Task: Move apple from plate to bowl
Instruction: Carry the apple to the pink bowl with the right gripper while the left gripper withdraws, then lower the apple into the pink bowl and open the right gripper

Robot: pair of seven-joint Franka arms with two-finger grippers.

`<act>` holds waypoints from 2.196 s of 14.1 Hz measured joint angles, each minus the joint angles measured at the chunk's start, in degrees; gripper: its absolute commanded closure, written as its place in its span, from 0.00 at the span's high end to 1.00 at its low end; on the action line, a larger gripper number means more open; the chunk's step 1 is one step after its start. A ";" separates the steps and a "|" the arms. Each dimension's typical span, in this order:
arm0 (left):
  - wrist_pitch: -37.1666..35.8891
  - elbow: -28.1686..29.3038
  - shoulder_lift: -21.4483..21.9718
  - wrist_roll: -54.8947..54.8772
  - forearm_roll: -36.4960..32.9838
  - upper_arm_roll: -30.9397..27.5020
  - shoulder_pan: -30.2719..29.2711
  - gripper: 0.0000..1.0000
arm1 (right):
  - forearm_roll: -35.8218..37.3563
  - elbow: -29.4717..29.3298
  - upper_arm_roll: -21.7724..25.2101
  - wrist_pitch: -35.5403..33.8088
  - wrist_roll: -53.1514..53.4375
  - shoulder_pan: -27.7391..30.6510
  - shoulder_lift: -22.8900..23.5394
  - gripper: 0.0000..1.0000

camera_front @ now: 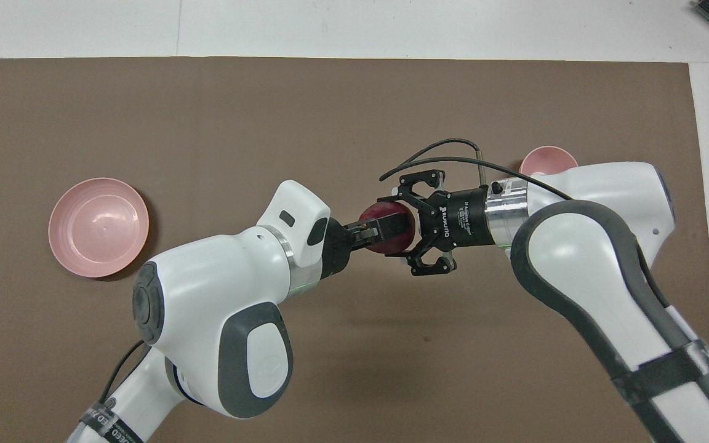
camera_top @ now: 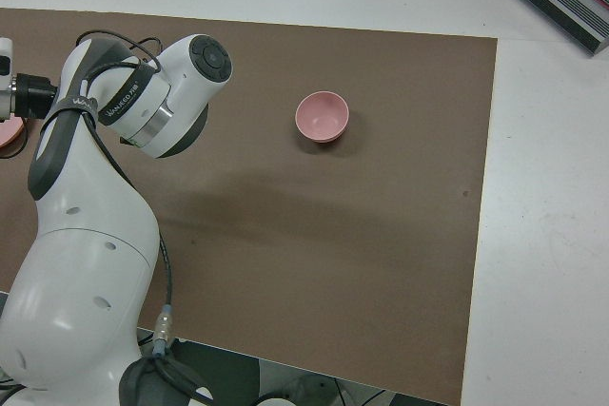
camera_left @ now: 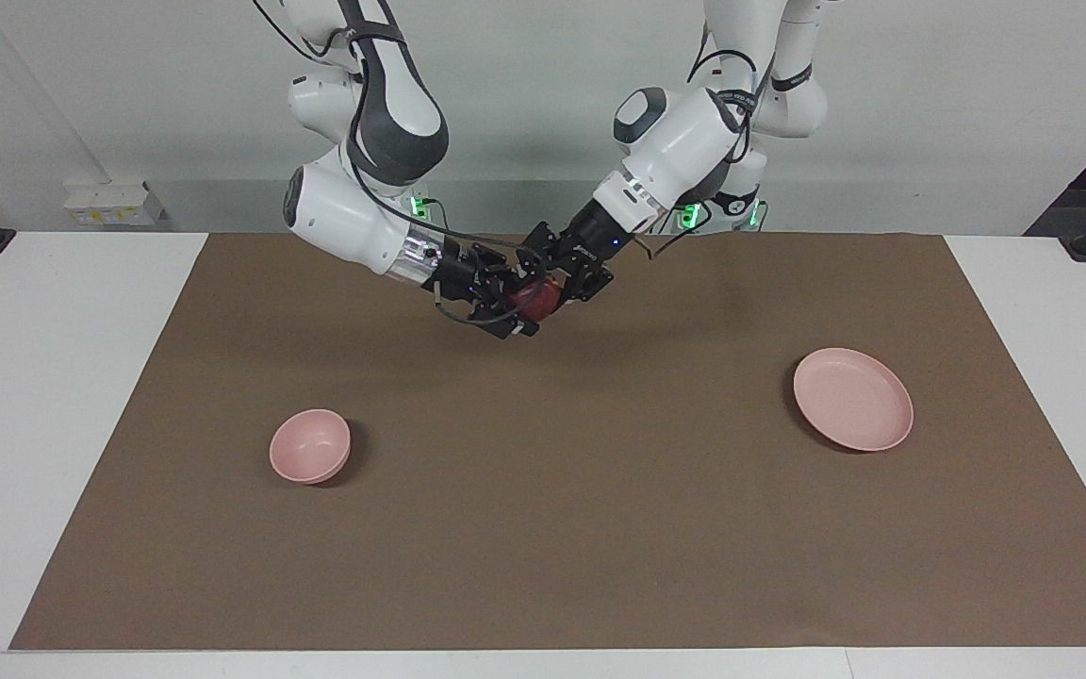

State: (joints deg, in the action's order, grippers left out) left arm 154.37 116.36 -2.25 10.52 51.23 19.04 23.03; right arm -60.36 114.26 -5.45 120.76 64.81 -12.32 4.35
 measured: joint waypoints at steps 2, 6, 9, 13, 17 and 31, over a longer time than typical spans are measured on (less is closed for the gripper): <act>0.00 -0.13 0.00 0.00 0.00 -0.01 0.00 0.61 | 0.00 -0.09 0.03 0.00 0.00 0.01 -0.05 0.00; -0.18 -0.54 0.00 0.02 -0.03 -0.01 0.00 1.00 | 0.00 -0.35 0.09 -0.05 -0.03 0.08 -0.21 0.00; -1.25 -0.90 0.20 0.07 -0.03 0.03 0.01 1.00 | 1.55 -0.40 0.22 0.09 -1.12 0.69 -0.12 0.00; -2.39 -0.99 0.79 0.07 -0.03 -0.64 -0.48 1.00 | 7.56 -0.40 0.47 0.35 -1.58 1.62 0.10 0.00; -16.04 -0.99 2.03 -1.45 -7.85 -1.14 -8.60 1.00 | 20.75 -0.56 0.53 2.55 -2.35 2.09 0.70 0.00; -44.16 -11.46 3.21 -11.17 -45.24 -1.67 -30.57 1.00 | 54.31 -2.41 0.85 10.45 -37.13 16.77 7.06 0.00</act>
State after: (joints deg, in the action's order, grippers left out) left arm 110.22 104.90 0.95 -0.65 5.99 17.37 -7.54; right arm -6.05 111.85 -4.60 131.22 27.68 4.45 11.41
